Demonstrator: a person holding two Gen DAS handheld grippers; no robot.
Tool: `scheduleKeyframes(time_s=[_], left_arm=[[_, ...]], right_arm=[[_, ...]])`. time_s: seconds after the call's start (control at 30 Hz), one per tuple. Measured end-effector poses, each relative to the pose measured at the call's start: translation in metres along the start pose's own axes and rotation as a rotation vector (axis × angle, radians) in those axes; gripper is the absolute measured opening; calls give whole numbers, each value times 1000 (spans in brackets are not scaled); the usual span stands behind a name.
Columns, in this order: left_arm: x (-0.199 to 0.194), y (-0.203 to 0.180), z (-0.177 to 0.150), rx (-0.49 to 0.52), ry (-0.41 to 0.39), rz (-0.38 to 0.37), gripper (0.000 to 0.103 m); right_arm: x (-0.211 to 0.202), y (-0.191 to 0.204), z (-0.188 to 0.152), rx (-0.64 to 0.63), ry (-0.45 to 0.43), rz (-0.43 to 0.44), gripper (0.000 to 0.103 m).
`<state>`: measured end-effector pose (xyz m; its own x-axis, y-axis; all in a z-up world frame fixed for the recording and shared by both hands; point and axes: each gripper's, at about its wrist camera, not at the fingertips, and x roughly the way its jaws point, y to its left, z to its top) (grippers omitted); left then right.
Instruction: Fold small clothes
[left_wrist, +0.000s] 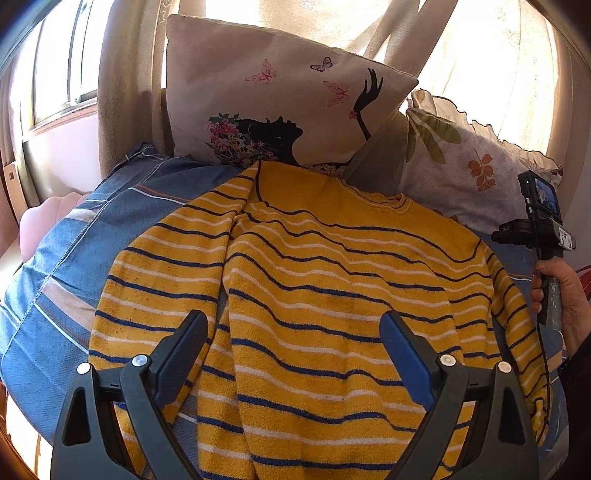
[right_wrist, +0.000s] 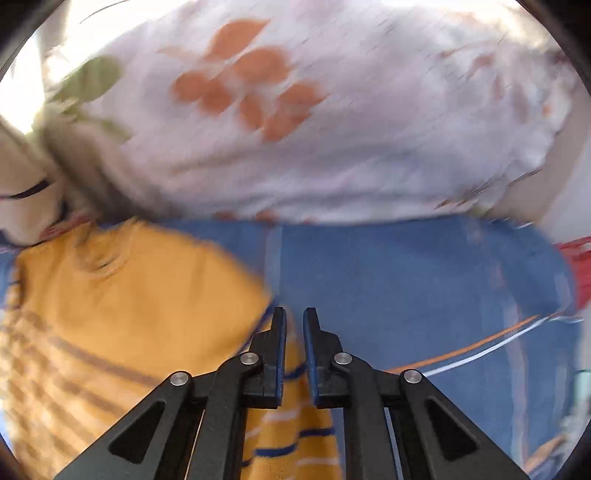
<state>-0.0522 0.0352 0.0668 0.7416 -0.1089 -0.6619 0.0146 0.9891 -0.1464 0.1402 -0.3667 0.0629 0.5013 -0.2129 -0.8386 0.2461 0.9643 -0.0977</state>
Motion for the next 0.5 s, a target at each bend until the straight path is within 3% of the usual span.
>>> scheduleKeyframes(time_s=[0.03, 0.07, 0.1, 0.13, 0.2, 0.37, 0.5], left_arm=[[-1, 0, 0, 2, -4, -1, 94], [-2, -1, 0, 5, -9, -2, 94], [-4, -1, 0, 7, -16, -2, 94], [-5, -2, 0, 8, -20, -3, 94], [-7, -3, 0, 9, -22, -9, 94], [-13, -10, -6, 22, -19, -27, 94], [-20, -16, -9, 37, -25, -33, 94]], right_arm=[[-1, -3, 4, 2, -8, -37, 12], [-4, -9, 6, 30, 1, 9, 12], [-8, -15, 6, 67, 14, 101, 23], [-15, -20, 5, 92, 15, 179, 55], [-39, -21, -2, 107, -46, 258, 95], [-87, -18, -14, 106, -122, 423, 99], [-114, -15, -18, 84, -116, 512, 103]])
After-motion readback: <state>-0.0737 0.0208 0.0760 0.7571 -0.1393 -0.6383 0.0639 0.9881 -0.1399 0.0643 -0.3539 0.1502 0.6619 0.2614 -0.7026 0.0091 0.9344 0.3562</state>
